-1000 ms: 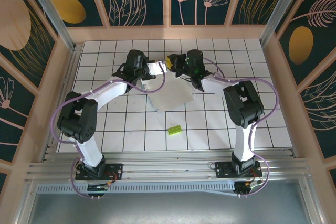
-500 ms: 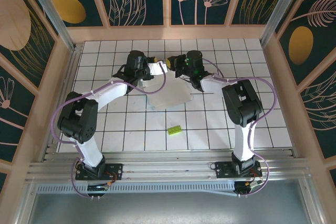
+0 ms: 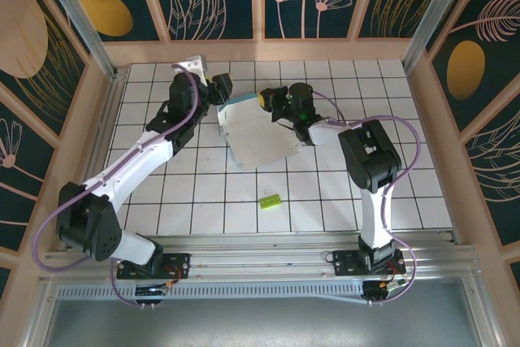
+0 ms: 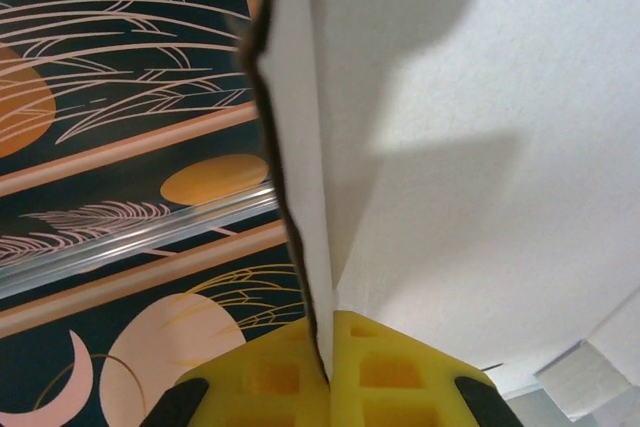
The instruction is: Fold the paper box
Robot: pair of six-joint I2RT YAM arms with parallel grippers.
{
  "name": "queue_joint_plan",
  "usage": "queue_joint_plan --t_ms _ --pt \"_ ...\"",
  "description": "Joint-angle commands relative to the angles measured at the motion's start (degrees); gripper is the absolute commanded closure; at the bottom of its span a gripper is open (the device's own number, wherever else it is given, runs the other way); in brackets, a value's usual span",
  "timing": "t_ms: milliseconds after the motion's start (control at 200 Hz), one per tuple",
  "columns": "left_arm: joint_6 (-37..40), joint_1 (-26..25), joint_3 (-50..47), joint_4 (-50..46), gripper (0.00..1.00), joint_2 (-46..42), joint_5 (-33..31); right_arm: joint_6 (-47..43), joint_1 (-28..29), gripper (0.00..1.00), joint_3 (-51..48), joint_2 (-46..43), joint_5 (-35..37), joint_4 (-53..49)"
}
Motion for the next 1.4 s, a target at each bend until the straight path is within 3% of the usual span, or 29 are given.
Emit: queue_joint_plan --t_ms 0,320,836,1061,1256,1391 --pt "-23.3 1.3 -3.6 -3.4 0.47 0.9 4.9 -5.3 -0.3 0.95 -1.5 1.1 1.9 4.7" --pt "-30.3 5.8 -0.1 -0.7 0.57 10.7 21.3 -11.3 -0.2 0.92 -1.6 2.8 0.5 6.4" --pt "-28.1 6.7 3.3 -3.5 0.61 18.9 20.9 -10.6 -0.2 0.91 -0.7 3.4 -0.3 5.1" --pt "-29.2 6.7 2.8 -1.4 0.70 20.3 23.0 -10.3 -0.1 0.90 -0.9 3.1 -0.3 5.1" --pt "-29.8 6.8 1.6 -0.2 0.71 20.2 23.1 -9.5 0.0 0.79 -1.0 3.0 -1.0 5.4" --pt "-29.7 6.8 1.5 0.2 0.72 20.3 23.9 -9.2 0.4 0.84 -0.6 3.4 -0.9 5.2"
